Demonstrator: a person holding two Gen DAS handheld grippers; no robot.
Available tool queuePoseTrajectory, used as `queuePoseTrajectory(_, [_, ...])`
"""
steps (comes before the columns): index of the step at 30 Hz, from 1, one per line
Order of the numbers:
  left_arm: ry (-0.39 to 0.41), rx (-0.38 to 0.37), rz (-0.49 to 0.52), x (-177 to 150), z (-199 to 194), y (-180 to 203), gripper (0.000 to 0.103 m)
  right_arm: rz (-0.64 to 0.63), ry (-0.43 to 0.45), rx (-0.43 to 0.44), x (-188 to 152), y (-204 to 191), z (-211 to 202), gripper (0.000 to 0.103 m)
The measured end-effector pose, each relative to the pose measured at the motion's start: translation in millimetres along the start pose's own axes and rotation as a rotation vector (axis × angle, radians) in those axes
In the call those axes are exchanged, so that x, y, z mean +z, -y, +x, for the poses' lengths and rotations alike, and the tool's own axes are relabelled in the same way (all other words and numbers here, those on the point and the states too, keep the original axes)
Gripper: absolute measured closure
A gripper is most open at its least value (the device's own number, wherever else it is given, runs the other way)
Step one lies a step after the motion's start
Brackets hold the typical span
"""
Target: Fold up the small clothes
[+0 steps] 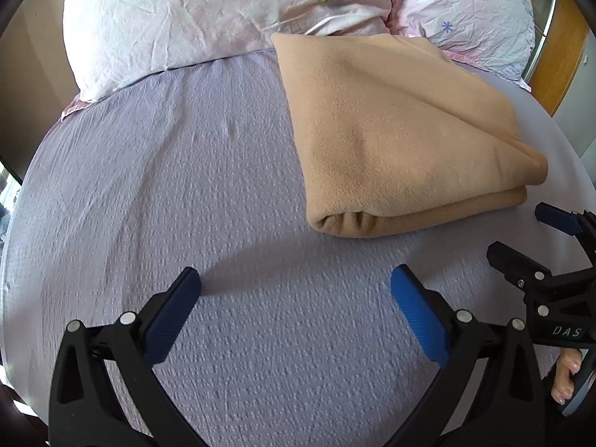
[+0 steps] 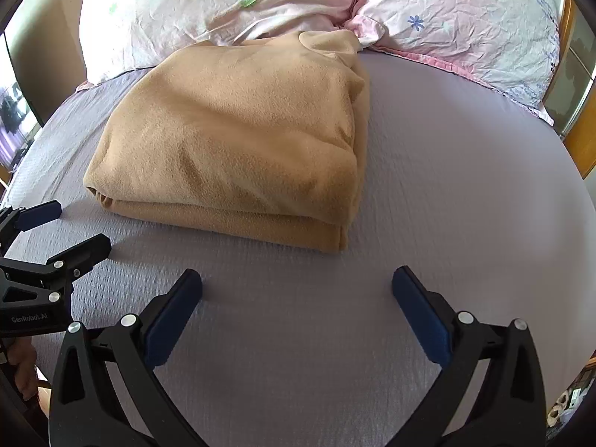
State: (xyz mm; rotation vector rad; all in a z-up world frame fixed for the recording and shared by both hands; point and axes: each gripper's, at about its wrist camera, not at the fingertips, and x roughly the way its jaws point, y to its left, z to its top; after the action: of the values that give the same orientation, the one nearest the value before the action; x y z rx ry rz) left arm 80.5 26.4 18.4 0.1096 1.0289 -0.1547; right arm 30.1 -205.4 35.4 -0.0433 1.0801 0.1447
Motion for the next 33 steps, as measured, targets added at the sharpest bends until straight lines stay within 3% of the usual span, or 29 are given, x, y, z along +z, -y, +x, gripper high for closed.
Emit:
queuePoseTrajectory(5, [0.045, -0.005, 0.013, -4.6, -2.0, -0.1, 0.002, -0.001, 0.006, 0.001, -0.5, 0.2, -0.5, 0.001])
queuePoseTrajectory(33, [0.048, -0.007, 0.015, -4.2, -2.5, 0.6, 0.002, 0.001, 0.018, 0.001, 0.1, 0.8, -0.2, 0.001])
